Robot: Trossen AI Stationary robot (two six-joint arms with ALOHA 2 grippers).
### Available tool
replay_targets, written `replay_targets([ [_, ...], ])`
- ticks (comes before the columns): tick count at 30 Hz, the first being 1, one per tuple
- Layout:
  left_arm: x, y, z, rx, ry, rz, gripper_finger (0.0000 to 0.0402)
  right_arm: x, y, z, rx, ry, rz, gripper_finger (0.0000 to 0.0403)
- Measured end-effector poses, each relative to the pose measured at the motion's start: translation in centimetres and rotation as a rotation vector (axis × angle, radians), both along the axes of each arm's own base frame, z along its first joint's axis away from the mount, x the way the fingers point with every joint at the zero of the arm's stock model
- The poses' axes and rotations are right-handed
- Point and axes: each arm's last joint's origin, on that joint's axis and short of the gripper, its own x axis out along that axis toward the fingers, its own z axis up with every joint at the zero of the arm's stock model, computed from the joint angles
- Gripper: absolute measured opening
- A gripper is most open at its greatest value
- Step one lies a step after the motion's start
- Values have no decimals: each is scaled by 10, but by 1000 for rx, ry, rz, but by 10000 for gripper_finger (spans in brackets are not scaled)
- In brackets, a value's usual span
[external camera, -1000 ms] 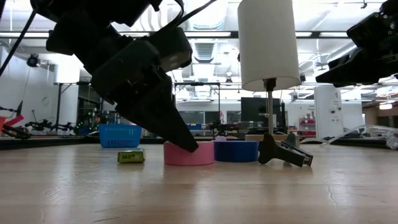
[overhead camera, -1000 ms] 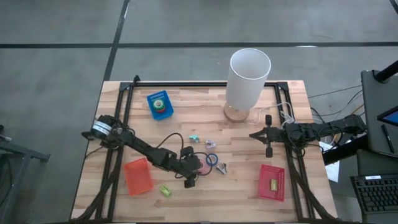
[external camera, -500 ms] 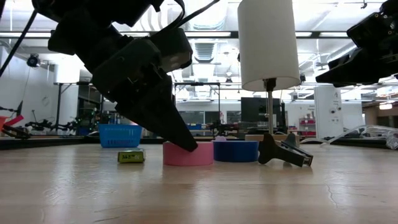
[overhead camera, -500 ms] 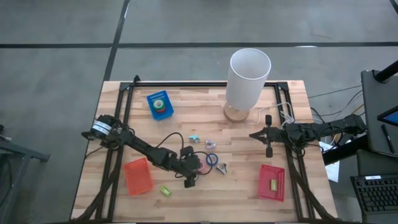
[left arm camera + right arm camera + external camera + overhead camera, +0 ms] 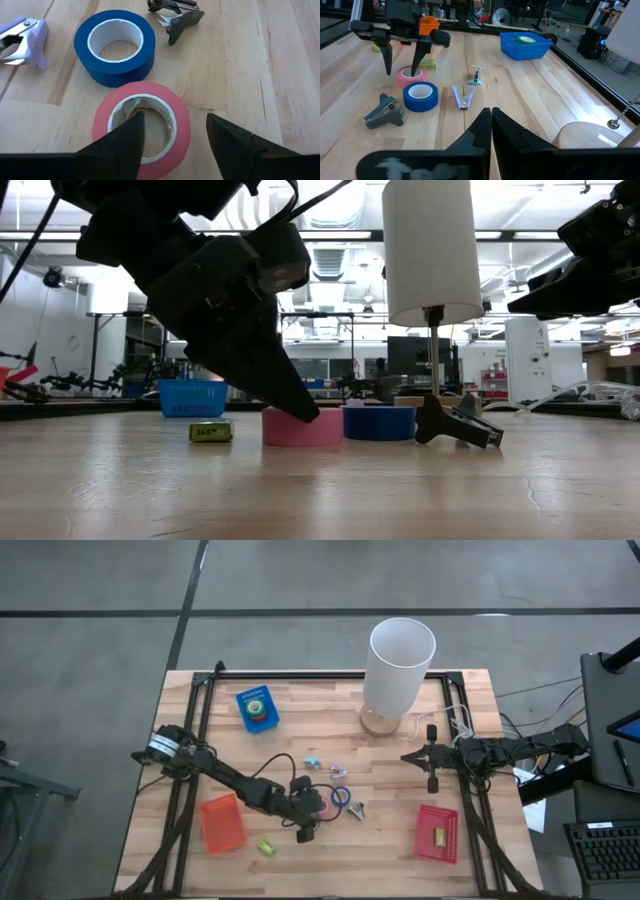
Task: Pick and place Stapler, Stapler remover, tape
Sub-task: Put the pink tape into the blue basket
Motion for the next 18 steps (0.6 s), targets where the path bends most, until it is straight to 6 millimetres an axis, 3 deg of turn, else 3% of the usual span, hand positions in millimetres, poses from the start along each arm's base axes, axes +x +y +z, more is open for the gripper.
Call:
replay_targets([
  [5, 0, 0, 0, 5, 6, -26, 213, 0, 0, 0, 0, 0, 0, 9],
  [18, -2, 0, -2, 25, 10, -40, 162, 0, 0, 0, 0, 0, 0, 9],
])
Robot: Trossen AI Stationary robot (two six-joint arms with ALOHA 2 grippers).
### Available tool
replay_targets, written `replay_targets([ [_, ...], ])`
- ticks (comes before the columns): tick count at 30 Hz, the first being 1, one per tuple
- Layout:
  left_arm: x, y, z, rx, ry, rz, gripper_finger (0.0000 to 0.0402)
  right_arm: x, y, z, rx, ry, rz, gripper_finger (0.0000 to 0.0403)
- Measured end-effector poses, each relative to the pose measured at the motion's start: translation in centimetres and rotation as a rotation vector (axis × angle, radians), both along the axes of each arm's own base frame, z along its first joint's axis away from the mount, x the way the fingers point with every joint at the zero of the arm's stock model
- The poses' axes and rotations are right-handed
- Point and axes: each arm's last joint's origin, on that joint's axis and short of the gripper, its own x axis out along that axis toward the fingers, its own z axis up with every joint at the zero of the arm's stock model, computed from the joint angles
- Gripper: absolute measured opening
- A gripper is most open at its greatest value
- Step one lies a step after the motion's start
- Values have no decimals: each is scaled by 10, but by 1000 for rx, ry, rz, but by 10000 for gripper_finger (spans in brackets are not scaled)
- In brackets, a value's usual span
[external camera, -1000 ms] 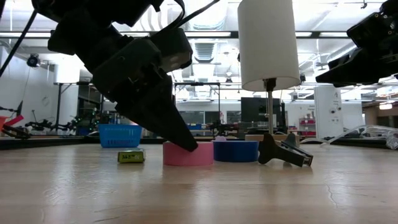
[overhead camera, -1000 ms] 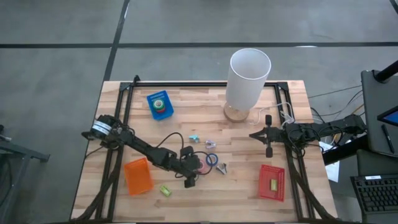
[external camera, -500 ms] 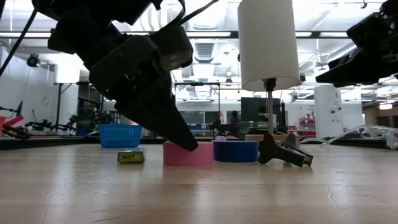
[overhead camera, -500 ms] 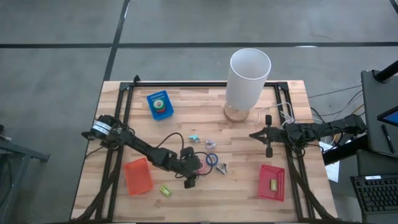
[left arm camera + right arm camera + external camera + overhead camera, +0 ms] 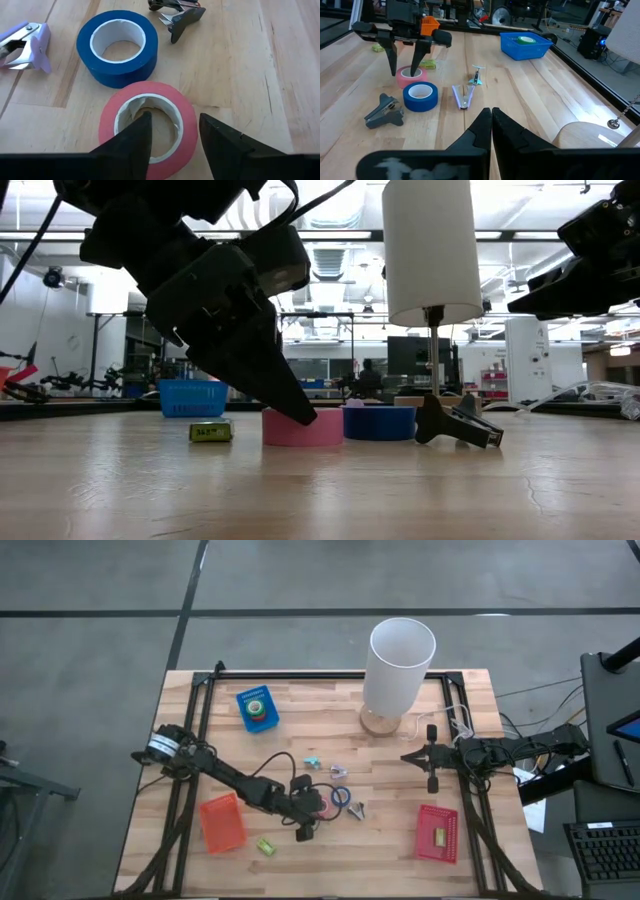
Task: Pick and place Stapler, Stapler remover, tape
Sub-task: Put the pink tape into the blue basket
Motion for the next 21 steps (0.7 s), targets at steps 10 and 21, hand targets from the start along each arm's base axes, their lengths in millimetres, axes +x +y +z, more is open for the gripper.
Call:
replay_targets([
  [10, 1, -1, 1, 22, -1, -30, 54, 0, 0, 0, 0, 0, 0, 9],
  [21, -10, 4, 18, 84, 24, -46, 47, 0, 0, 0, 0, 0, 0, 9],
])
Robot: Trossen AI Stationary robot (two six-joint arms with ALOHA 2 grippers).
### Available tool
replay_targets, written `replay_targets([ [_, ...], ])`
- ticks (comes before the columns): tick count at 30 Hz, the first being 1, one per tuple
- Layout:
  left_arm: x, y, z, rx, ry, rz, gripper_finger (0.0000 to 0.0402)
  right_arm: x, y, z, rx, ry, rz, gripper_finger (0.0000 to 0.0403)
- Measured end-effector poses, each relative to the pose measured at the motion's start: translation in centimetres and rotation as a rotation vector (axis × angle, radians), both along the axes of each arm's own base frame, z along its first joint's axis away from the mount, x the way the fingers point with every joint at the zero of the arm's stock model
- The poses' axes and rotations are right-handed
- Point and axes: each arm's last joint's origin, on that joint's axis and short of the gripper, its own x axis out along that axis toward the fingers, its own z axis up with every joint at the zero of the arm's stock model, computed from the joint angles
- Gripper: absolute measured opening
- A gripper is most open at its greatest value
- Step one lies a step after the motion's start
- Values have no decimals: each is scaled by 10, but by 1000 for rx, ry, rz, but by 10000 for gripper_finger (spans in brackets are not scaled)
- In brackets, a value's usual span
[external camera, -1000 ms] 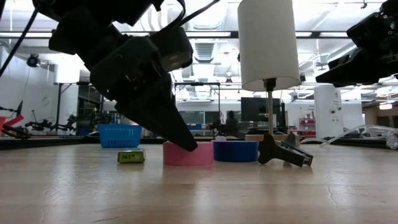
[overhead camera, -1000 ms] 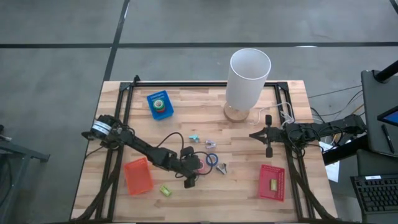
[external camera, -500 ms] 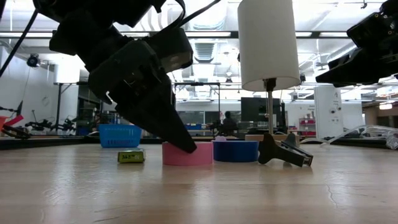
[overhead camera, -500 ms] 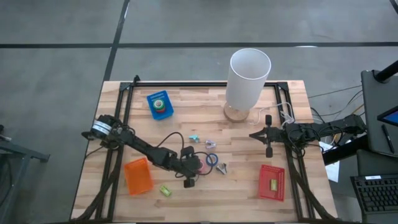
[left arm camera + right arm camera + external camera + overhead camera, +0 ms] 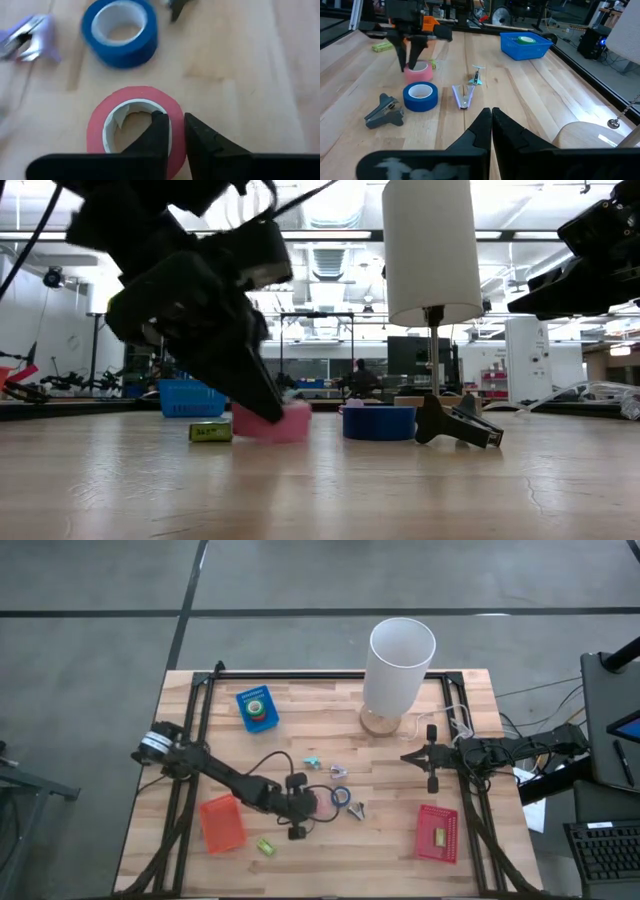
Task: Pick and place Stapler, Stapler remover, tape
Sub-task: Put the pink tape into the blue basket
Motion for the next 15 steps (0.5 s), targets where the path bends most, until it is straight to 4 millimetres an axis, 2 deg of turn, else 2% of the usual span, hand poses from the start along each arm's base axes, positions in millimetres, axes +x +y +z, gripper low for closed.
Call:
replay_targets([
  [3, -9, 7, 17, 78, -1, 62, 56, 0, 0, 0, 0, 0, 0, 8],
  [8, -31, 24, 47, 243, -5, 199, 37, 0, 0, 0, 0, 1, 0, 9],
  [12, -47, 39, 71, 347, -35, 309, 37, 0, 0, 0, 0, -2, 0, 8],
  [15, -56, 52, 87, 374, -56, 380, 52, 0, 0, 0, 0, 0, 0, 9],
])
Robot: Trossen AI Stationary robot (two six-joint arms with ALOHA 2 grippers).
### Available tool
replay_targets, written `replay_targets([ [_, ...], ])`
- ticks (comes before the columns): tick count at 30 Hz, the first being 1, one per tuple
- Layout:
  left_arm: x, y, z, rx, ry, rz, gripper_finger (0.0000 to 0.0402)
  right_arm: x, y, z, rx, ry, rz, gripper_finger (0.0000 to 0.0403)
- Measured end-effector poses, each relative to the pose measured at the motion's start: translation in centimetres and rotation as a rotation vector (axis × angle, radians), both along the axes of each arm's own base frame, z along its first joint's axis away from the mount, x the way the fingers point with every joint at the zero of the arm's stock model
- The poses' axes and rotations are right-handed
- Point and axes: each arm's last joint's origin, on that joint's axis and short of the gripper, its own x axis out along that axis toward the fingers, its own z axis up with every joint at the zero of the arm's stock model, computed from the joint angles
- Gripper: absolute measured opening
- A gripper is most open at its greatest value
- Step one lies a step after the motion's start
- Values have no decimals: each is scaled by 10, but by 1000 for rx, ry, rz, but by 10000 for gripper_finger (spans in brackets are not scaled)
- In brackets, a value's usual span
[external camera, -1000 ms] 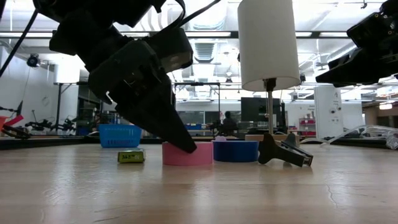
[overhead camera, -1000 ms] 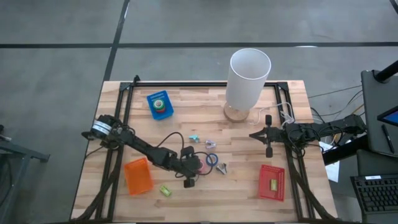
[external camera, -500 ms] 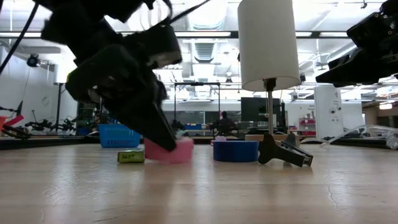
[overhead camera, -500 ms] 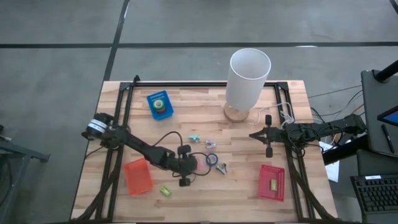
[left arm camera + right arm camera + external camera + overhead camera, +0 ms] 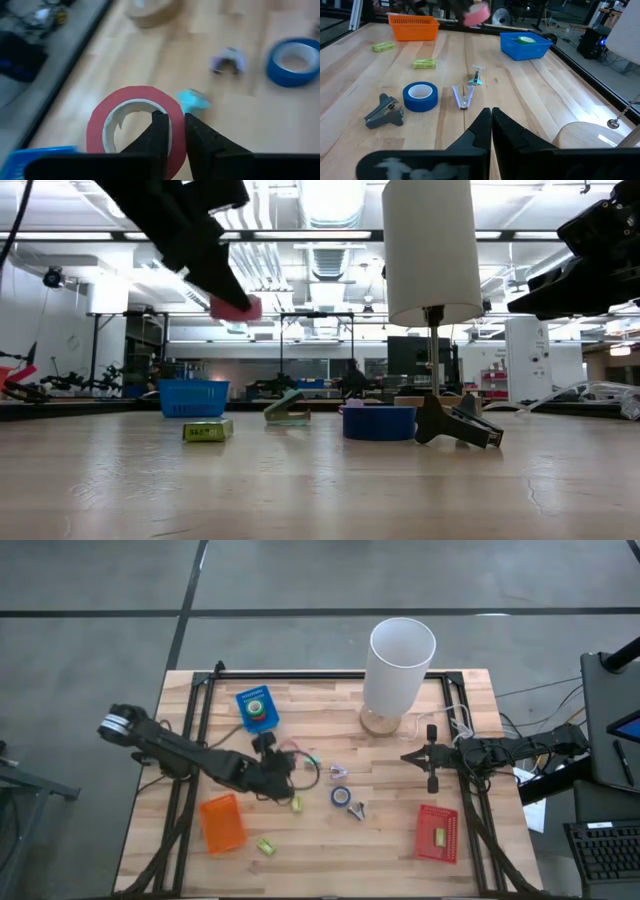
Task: Pick and place Stapler, Stapler remover, tape
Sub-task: Put the pink tape into the blue basket
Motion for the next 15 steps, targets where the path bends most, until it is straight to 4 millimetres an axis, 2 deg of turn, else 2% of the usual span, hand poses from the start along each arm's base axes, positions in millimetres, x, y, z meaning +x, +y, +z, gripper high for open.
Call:
replay_targets([
  [4, -10, 18, 16, 8, -64, 103, 60, 0, 0, 0, 0, 0, 0, 9],
  [9, -18, 41, 25, -42, -139, 224, 40, 0, 0, 0, 0, -1, 0, 8],
  [15, -24, 65, 20, -56, -142, 328, 50, 0, 0, 0, 0, 0, 0, 8],
])
